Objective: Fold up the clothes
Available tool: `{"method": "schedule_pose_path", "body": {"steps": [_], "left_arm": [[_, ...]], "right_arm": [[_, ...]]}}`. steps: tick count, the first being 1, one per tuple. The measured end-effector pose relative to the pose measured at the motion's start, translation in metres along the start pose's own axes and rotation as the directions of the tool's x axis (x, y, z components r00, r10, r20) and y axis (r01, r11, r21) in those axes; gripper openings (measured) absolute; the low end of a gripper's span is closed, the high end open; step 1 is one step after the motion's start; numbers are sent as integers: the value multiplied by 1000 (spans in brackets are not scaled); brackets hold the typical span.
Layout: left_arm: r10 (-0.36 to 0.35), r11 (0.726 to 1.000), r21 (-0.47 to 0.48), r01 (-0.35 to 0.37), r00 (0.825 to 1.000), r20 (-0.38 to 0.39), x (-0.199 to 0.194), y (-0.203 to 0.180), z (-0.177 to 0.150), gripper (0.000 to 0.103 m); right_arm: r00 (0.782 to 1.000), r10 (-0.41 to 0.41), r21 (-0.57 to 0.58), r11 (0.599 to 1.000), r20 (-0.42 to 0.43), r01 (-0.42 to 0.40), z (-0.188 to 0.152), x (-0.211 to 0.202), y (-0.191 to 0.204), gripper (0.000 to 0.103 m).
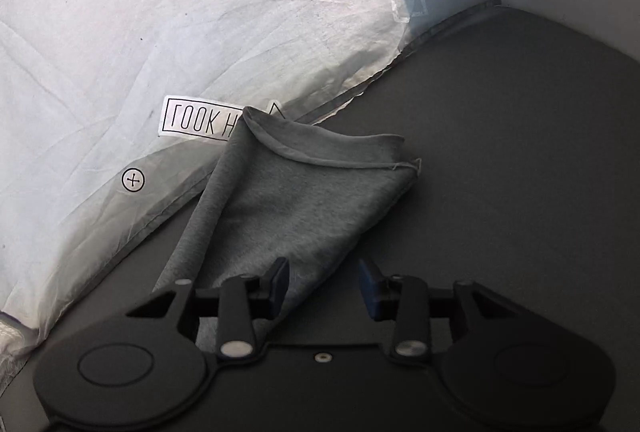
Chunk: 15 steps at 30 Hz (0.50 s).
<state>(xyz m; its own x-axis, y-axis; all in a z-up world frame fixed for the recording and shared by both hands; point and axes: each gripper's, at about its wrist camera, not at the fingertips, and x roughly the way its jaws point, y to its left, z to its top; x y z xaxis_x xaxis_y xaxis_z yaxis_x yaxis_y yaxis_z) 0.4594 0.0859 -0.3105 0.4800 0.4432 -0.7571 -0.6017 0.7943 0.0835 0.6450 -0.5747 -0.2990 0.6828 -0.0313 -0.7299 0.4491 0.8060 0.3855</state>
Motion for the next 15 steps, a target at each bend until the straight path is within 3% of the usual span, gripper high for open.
{"method": "schedule_pose_path", "body": {"steps": [1, 3, 4, 7, 9, 12, 13, 14, 15], "left_arm": [[0, 1000, -5, 0, 1000, 5, 0, 0, -1, 103], [0, 1000, -12, 0, 1000, 15, 1, 0, -2, 103], [0, 1000, -13, 0, 1000, 17, 1, 0, -3, 103], [-2, 1000, -17, 2, 1000, 19, 1, 0, -3, 103], [-6, 1000, -19, 7, 1000, 22, 1, 1, -3, 103], [-7, 1000, -20, 8, 999, 31, 1, 1, -4, 103], [-7, 1000, -21, 8, 999, 33, 1, 1, -5, 103], [-7, 1000, -22, 8, 999, 36, 1, 1, -5, 103], [-7, 1000, -23, 8, 999, 38, 1, 1, -5, 103]], "right_arm": [[1000, -14, -2, 1000, -11, 14, 3, 7, 2, 38], [999, -38, -10, 999, -37, 38, 9, 18, 5, 10], [998, -40, -12, 999, -50, 40, 13, 23, 8, 3], [1000, 6, -75, 997, 3, -6, 30, 20, 29, 3], [995, 80, -111, 991, 60, -73, 43, 10, 44, 3], [951, 282, 8, 958, 130, -285, 55, 1, 42, 4], [944, 301, 29, 951, 136, -308, 55, 2, 41, 11], [952, 279, 2, 959, 127, -282, 52, 2, 42, 25], [964, 239, -45, 971, 116, -236, 49, 3, 44, 32]]}}
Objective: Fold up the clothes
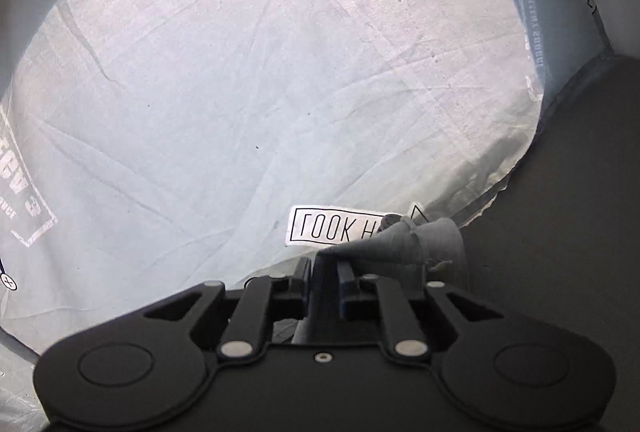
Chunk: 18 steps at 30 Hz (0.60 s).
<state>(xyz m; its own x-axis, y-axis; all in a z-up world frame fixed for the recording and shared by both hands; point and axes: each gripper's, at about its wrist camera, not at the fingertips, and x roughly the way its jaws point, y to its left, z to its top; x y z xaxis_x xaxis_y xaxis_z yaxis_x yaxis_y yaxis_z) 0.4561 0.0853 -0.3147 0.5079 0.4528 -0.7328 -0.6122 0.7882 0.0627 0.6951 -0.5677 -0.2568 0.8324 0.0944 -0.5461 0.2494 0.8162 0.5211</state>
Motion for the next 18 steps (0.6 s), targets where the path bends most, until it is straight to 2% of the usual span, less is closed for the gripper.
{"method": "schedule_pose_path", "body": {"steps": [3, 5, 9, 13, 18], "left_arm": [[0, 1000, -2, 0, 1000, 8, 0, 0, -1, 103], [-1, 1000, -3, 1, 1000, 14, 0, 0, -2, 103], [2, 1000, -10, -2, 1000, 18, 0, 0, -2, 103], [2, 1000, -11, -2, 1000, 15, 0, 0, -1, 103], [2, 1000, -13, -2, 1000, 20, 0, 0, -2, 103]], "right_arm": [[996, -77, -110, 991, -42, 72, -21, -1, -3, 32], [994, -85, -109, 991, -72, 77, -36, -7, -14, 23], [983, -150, -161, 978, -108, 132, -57, -14, -16, 20], [982, -152, -104, 985, -114, 140, -56, -9, -21, 20], [975, -188, -72, 981, -121, 181, -43, 13, -20, 26]]}}
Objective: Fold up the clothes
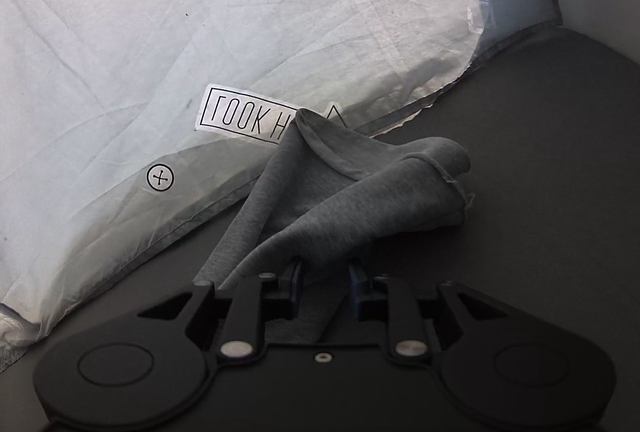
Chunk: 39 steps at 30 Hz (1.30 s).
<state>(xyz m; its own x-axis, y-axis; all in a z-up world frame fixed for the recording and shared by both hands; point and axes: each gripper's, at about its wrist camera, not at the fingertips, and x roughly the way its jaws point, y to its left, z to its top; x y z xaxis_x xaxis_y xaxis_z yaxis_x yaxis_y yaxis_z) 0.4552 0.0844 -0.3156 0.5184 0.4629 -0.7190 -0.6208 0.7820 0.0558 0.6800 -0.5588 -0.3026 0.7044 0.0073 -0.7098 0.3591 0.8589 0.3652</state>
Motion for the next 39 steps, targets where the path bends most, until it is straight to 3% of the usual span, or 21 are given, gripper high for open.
{"method": "schedule_pose_path", "body": {"steps": [7, 10, 13, 18, 23, 25, 27, 28, 30, 31, 32, 34, 35, 38, 39], "left_arm": [[1, 1000, -3, -1, 1000, 5, 0, 0, -1, 103], [-1, 1000, -3, 1, 1000, 6, 0, 1, -1, 103], [-2, 1000, -4, 2, 1000, 9, 0, 1, -2, 103], [-5, 1000, -3, 5, 1000, 11, -1, 1, -2, 103], [-7, 1000, -3, 7, 1000, 18, -1, 1, -3, 103], [-7, 1000, -3, 7, 1000, 21, -1, 1, -3, 103], [-8, 1000, -2, 8, 1000, 23, -1, 1, -4, 103], [-9, 1000, 0, 9, 1000, 22, -1, 1, -4, 103], [-11, 1000, 1, 11, 1000, 20, -1, 2, -3, 103], [-13, 1000, 1, 12, 1000, 19, -1, 2, -3, 103], [-14, 1000, 1, 14, 1000, 18, -1, 2, -3, 103], [-13, 1000, 1, 13, 1000, 24, -1, 2, -4, 103], [-13, 1000, 1, 13, 1000, 24, -1, 1, -4, 103], [-13, 1000, -1, 13, 1000, 9, -1, 2, -1, 103], [-13, 1000, -1, 13, 1000, 3, -1, 2, 0, 103]], "right_arm": [[998, -44, -10, 999, -44, 43, 7, 26, 9, 28], [998, -39, -7, 999, -45, 38, 8, 26, 9, 7], [999, -36, -10, 999, -32, 36, 7, 19, 5, 4], [1000, -2, -9, 1000, 16, 2, 5, -25, -12, 4], [991, 102, 126, 986, 84, -112, 7, -86, -49, 4], [997, 60, 119, 991, 57, -66, 1, -94, -63, 4], [996, -89, 4, 996, 0, 89, -11, -96, -70, 4], [999, -50, 53, 997, 6, 50, -17, -106, -79, 4], [992, 107, 226, 967, 73, -121, -29, -134, -101, 4], [982, 151, 287, 941, 112, -177, -37, -148, -107, 3], [981, 146, 301, 937, 129, -179, -42, -158, -110, 3], [994, -8, 178, 984, 105, -11, -53, -175, -101, 4], [994, -33, 134, 991, 108, 19, -58, -183, -96, 4], [993, 21, 218, 975, 120, -47, -72, -202, -112, 4], [995, -18, 217, 976, 96, -4, -75, -203, -117, 4]]}}
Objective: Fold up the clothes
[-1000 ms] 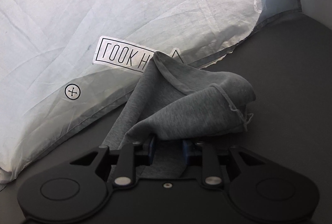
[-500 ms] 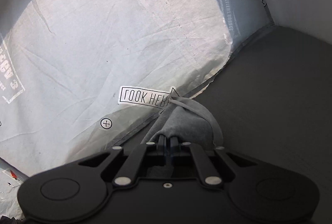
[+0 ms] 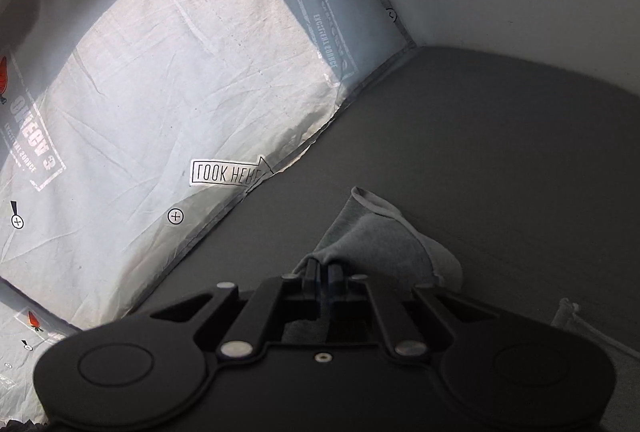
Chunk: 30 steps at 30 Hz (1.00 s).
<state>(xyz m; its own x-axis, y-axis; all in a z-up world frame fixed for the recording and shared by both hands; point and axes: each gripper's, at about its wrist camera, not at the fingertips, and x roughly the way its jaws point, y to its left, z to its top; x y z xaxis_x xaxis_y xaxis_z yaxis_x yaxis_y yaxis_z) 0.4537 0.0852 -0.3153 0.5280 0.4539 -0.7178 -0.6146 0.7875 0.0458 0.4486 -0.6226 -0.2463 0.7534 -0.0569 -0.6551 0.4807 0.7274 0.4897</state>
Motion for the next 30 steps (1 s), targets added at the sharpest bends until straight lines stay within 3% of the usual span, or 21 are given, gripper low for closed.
{"method": "schedule_pose_path", "body": {"steps": [3, 6, 8, 10, 13, 15, 19, 21, 24, 27, 30], "left_arm": [[-1, 1000, 7, 1, 999, -44, 2, 0, 7, 103], [-8, 998, 68, 14, 995, -97, 5, -4, 20, 103], [-8, 989, 145, 24, 994, -110, 6, -8, 28, 103], [14, 974, 226, 3, 997, -74, 4, -14, 32, 103], [13, 956, 292, 0, 999, -43, 3, -22, 43, 103], [-27, 968, 246, 38, 999, -47, 4, -21, 54, 103], [-82, 996, 20, 84, 994, -70, 12, -8, 74, 103], [-111, 986, -138, 98, 989, -95, 19, 5, 82, 103], [-127, 946, -312, 87, 986, -112, 28, 25, 89, 103], [-112, 931, -363, 45, 980, -165, 42, 36, 95, 102], [-73, 939, -343, -5, 974, -215, 56, 39, 99, 99]], "right_arm": [[975, -207, -222, 957, -79, 185, -11, 10, 2, 5], [957, -285, -364, 898, -52, 248, -19, 6, 13, 14], [948, -317, -436, 849, 28, 297, -18, 0, 24, 26], [946, -309, -476, 820, 99, 318, -7, -3, 35, 38], [964, -250, -477, 838, 94, 264, 16, 13, 43, 43], [970, -237, -476, 847, 56, 235, 23, 33, 48, 43], [980, -196, -405, 899, -34, 166, 28, 77, 59, 44], [980, -188, -362, 919, -56, 156, 25, 98, 69, 45], [972, -223, -330, 925, -75, 187, 18, 121, 86, 48], [954, -281, -295, 924, -100, 241, 11, 145, 91, 48], [944, -314, -268, 922, -96, 280, 9, 157, 91, 49]]}}
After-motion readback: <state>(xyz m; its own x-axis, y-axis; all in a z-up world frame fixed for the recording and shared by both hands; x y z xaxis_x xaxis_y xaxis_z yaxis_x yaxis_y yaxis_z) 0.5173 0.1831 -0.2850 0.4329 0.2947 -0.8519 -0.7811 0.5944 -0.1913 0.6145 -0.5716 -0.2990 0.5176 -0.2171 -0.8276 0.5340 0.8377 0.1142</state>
